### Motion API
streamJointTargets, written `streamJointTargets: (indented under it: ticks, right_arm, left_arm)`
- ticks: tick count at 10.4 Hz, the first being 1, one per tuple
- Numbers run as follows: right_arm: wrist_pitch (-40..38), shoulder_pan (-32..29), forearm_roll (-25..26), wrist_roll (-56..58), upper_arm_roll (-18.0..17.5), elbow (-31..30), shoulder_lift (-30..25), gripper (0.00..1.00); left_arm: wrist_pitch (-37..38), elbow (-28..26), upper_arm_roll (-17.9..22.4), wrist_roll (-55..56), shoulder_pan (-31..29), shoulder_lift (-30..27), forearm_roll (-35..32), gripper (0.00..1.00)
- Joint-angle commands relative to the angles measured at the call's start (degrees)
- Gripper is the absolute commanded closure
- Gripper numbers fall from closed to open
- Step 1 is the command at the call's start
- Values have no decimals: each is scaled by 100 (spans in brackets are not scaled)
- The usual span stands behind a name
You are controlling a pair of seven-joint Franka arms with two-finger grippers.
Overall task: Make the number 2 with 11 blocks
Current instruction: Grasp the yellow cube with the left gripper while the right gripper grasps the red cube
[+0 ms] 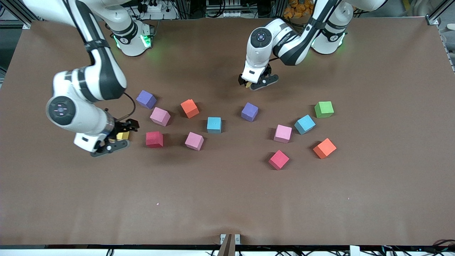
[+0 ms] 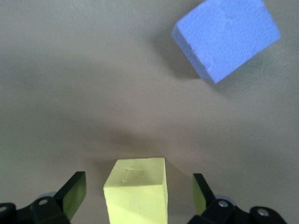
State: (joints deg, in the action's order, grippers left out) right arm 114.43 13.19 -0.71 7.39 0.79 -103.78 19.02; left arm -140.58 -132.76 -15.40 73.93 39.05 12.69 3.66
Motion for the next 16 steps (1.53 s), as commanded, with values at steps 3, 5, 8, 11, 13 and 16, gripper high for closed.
streamJointTargets:
  ticks: [3, 5, 8, 11, 13, 16]
  right_arm:
    - [448, 105, -253, -71, 18, -29, 383, 0]
    - [693, 272, -263, -71, 26, -46, 601, 0]
    - [887, 316, -254, -71, 26, -46, 769, 0]
    - [1081, 369, -254, -71, 26, -46, 945, 0]
    - [1151, 430, -254, -71, 26, -55, 1025, 0]
    - [1187, 404, -254, -71, 26, -64, 1121, 0]
  left_arm:
    - [-461, 13, -41, 332, 208, 400, 82, 0]
    - [-470, -48, -94, 350, 208, 418, 82, 0]
    - [-470, -145, -182, 350, 182, 401, 82, 0]
    - [-313, -189, -182, 280, 129, 330, 73, 0]
    - [-224, -180, -182, 262, 120, 286, 73, 0]
    - [-224, -171, -191, 288, 120, 304, 73, 0]
